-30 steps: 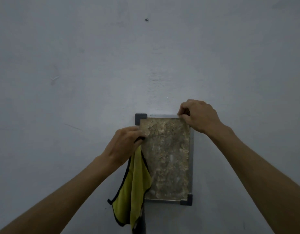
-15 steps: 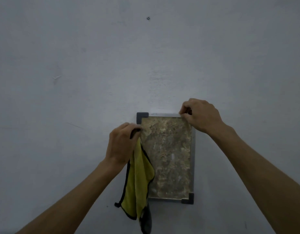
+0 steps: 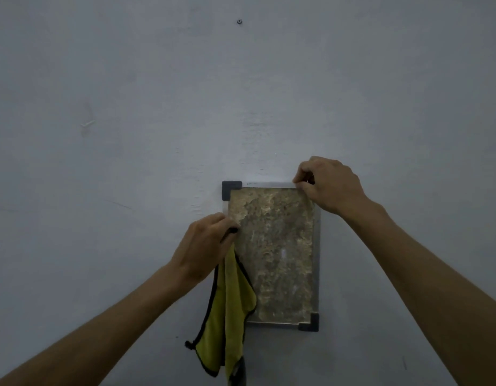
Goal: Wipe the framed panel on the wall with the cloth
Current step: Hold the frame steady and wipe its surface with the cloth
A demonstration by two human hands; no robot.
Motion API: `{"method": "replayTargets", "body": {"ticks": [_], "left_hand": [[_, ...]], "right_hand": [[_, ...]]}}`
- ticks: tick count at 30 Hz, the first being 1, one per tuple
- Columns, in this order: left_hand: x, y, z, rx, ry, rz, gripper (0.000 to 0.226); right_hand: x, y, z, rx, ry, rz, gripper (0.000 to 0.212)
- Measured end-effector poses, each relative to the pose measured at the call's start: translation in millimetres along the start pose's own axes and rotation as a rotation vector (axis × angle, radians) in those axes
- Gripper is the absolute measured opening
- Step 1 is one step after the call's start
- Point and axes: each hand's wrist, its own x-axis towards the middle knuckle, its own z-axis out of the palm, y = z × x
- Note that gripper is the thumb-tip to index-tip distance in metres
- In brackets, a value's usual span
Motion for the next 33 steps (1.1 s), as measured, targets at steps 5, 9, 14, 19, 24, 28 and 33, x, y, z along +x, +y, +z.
{"method": "replayTargets", "body": {"ticks": [5, 9, 14, 19, 24, 28, 33], "left_hand": [[28, -9, -11, -0.006, 0.167, -0.053, 0.012], [16, 1, -1, -0.011, 0.015, 0.016, 0.009], [26, -3, -7, 0.023, 0.109, -0.018, 0.009], [14, 7, 9, -0.048, 0.107, -0.041, 0.013], [15, 8, 17, -0.075, 0.254, -0.179, 0.013], [12, 30, 39, -0.163, 0.443, -0.390, 0.013], [17, 51, 55, -0.226, 0.375, -0.363, 0.012]], "right_hand": [[-1, 2, 1, 0.017, 0.008, -0.006, 0.006], [-1, 2, 2, 0.016, 0.010, -0.008, 0.006], [1, 1, 0, 0.011, 0.016, -0.006, 0.007], [-1, -1, 1, 0.007, 0.002, 0.003, 0.008], [-1, -1, 0, 0.011, 0.008, 0.006, 0.007], [-1, -2, 1, 0.007, 0.009, 0.007, 0.007], [-1, -1, 0, 0.028, 0.007, 0.001, 0.007]]}}
